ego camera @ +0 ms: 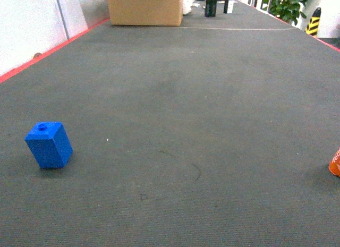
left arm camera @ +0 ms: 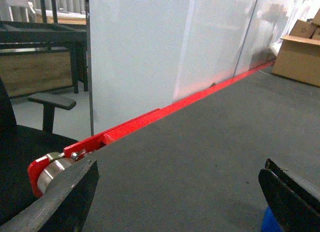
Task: Sort blue parts and orange caps into right shelf containers
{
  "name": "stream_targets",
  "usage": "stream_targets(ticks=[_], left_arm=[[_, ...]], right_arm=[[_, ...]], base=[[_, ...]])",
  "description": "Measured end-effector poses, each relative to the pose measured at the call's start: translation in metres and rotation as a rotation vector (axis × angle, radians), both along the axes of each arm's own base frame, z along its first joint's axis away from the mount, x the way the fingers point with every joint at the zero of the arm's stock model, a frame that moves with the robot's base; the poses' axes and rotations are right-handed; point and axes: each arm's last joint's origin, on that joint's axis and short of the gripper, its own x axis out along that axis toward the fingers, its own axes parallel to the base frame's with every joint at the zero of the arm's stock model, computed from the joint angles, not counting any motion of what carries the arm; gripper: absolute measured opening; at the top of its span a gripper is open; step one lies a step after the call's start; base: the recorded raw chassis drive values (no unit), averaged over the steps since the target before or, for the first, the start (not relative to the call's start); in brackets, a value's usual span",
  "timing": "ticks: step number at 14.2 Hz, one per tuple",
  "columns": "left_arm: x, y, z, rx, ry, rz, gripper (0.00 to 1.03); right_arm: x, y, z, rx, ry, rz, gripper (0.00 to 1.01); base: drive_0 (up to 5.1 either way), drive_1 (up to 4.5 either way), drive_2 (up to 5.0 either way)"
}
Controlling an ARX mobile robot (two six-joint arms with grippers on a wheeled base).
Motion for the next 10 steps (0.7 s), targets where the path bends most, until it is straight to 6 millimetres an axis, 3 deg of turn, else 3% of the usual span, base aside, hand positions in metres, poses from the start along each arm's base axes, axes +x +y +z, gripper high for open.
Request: stream_targets(ticks=[10], left_arm=[[0.0000, 0.0000, 0.0000, 0.000, 0.000, 0.000, 0.98]], right_arm=[[0.0000, 0.0000, 0.0000, 0.000, 0.000, 0.000, 0.98]], base=[[0.0, 0.00, 0.0]])
